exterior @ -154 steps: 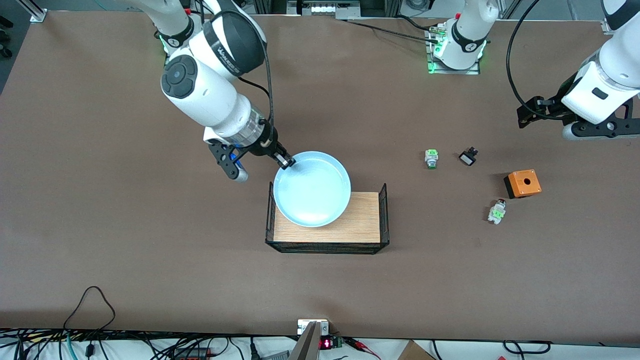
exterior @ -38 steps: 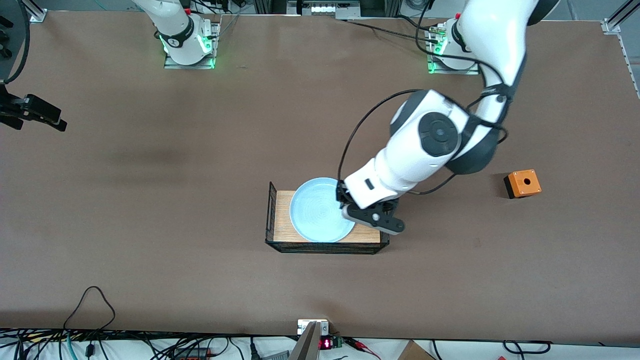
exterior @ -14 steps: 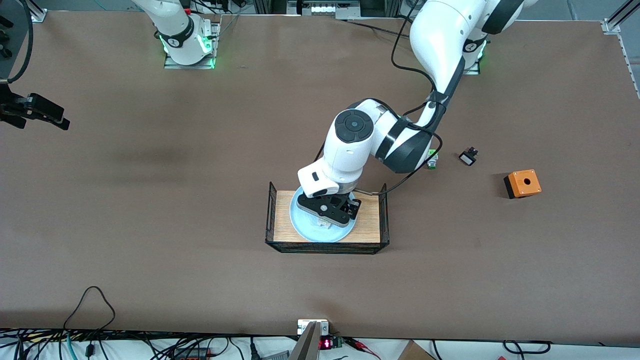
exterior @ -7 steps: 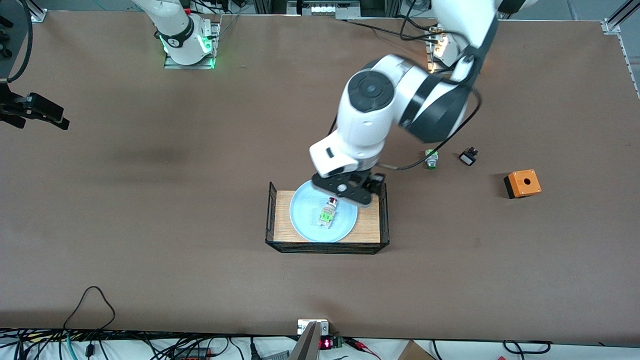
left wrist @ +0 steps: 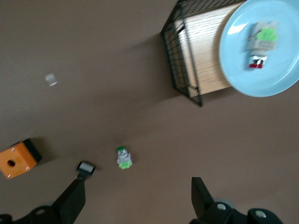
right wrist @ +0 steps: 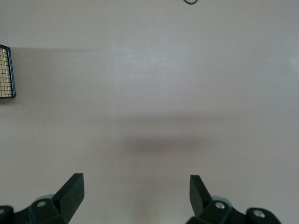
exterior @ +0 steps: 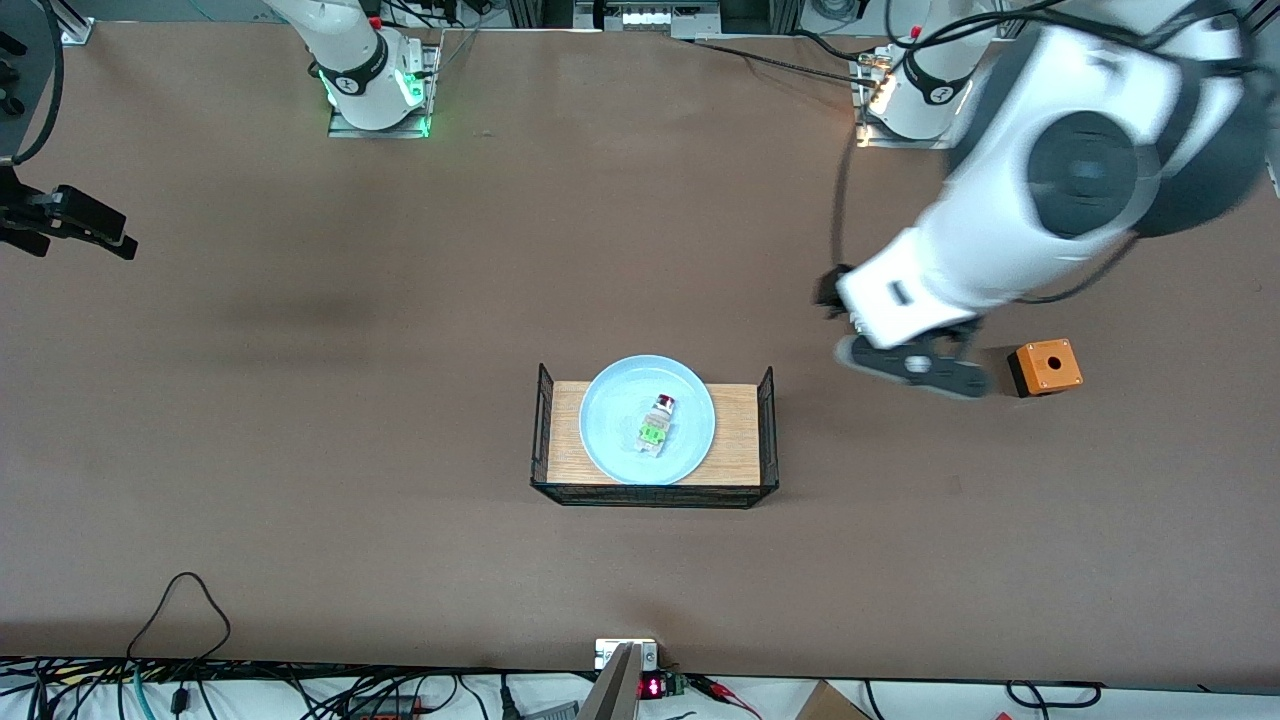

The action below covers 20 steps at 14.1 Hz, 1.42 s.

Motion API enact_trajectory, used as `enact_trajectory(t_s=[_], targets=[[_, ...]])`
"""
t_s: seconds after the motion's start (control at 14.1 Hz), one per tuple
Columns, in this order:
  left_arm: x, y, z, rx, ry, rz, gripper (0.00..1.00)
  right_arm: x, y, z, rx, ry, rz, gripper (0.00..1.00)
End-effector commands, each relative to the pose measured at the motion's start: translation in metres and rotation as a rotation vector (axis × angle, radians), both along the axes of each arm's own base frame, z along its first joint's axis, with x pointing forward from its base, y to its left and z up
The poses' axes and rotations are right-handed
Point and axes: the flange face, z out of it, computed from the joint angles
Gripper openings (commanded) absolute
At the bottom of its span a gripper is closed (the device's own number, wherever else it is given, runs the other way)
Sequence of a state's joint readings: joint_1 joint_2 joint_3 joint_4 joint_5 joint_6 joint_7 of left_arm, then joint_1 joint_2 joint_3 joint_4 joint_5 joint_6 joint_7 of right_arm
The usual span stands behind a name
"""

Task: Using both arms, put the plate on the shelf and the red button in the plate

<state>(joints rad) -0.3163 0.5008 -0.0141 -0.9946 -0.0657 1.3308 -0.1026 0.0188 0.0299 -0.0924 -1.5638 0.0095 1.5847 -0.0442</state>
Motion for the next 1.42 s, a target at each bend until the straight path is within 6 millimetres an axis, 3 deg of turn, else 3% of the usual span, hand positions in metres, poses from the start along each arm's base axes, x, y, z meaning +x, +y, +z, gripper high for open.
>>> enact_trajectory(t_s=[0.0,0.28,0.5,0.78,1.07,1.35], targets=[[-0.018,0.023,0.005,0.006,0.048,0.01,1.0,-0.004,0.002,0.007,-0.013,0.004,0.0,1.0],[-0.015,0.065,0.01,-0.005,0.049,0.024,1.0,-0.004,0.004,0.008,-0.013,0.003,0.005,1.0],[-0.014,0.111,-0.002,0.002,0.042,0.052,1.0,-0.004,0.005,0.008,-0.013,0.003,0.006,1.0],[-0.076,0.18,-0.015,-0.04,-0.145,0.018,1.0,-0.004,0.013,0.008,-0.013,0.003,0.022,1.0],[-0.09,0.183,-0.006,0.068,-0.121,0.113,1.0,-0.005,0.013,0.008,-0.013,0.007,0.022,1.0],[-0.088,0.182,0.006,0.061,-0.147,0.108,1.0,-0.005,0.013,0.008,-0.013,0.009,0.022,1.0]])
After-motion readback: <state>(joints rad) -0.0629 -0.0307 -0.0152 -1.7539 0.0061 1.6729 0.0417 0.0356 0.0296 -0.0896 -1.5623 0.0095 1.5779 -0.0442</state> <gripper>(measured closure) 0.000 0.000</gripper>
